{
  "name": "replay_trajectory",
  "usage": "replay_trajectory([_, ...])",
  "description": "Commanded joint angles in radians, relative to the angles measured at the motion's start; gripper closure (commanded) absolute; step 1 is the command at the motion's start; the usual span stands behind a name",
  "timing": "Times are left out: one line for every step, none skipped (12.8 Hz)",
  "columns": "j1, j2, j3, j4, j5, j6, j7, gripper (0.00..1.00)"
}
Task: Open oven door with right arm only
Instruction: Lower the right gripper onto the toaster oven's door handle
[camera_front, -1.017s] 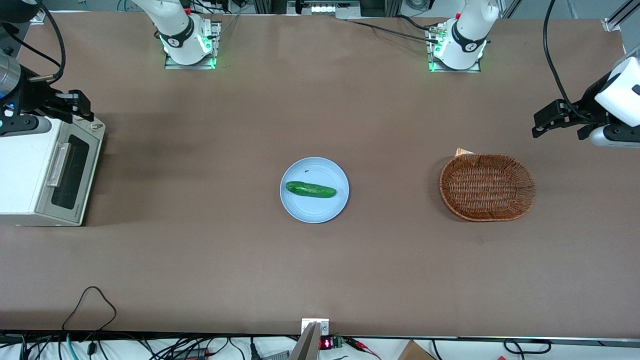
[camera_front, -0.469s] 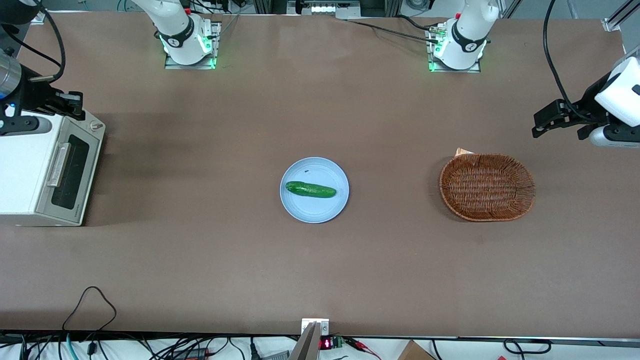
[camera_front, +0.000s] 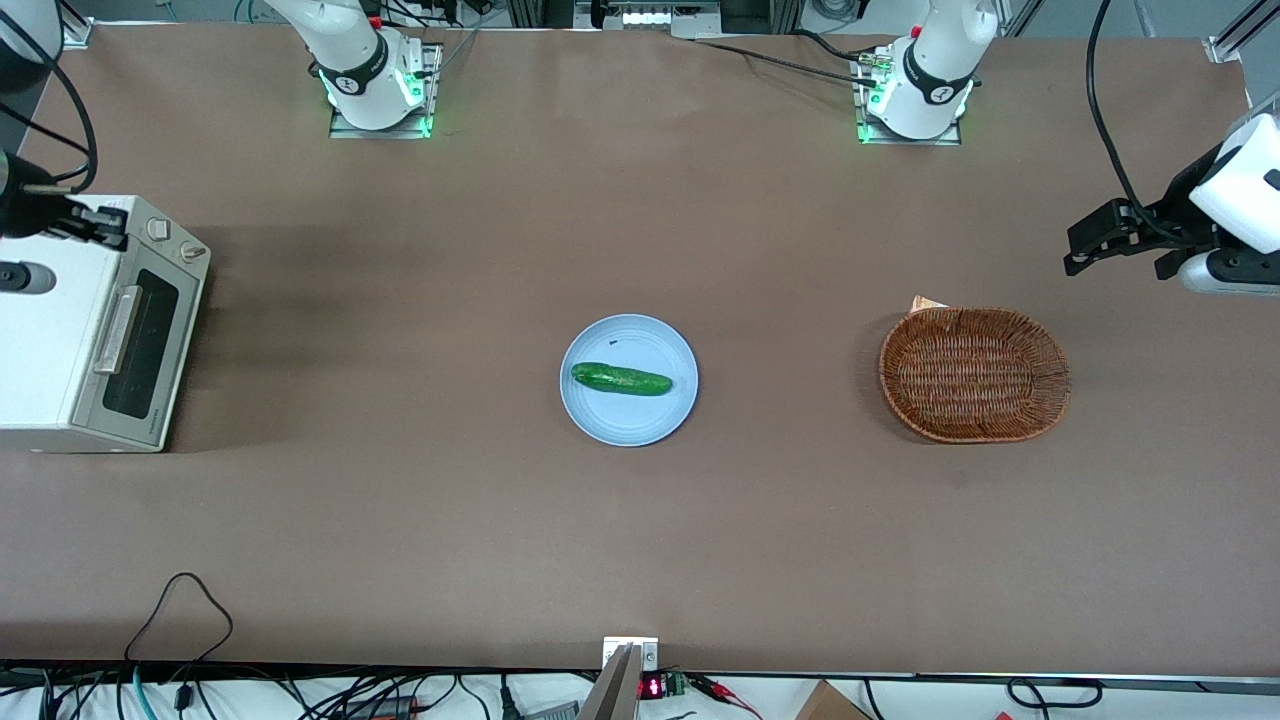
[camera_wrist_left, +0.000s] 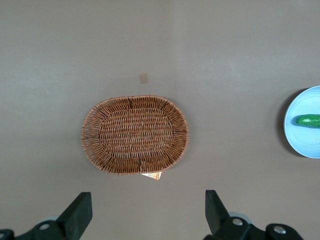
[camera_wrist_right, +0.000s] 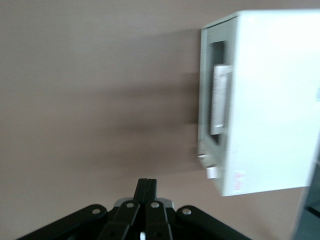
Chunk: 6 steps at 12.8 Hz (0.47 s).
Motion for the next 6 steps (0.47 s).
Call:
replay_trajectory([0.024,0.095,0.014,0.049,-0.211,0.020,0.031,1.00])
replay_trajectory([0.036,0.109,0.014,0.040,-0.277,0.043,0.031,1.00])
replay_trajectory([0.030,0.115,0.012,0.022,-0.318,0.082,0.031,1.00])
replay_trajectory([0.029,0.117,0.007,-0.010,-0.364,0.131,0.031,1.00])
replay_trajectory([0.029,0.118,0.006,-0.048,-0.427,0.180,0.049,1.00])
replay_trajectory([0.023,0.121,0.004,-0.081,-0.486,0.231,0.109,1.00])
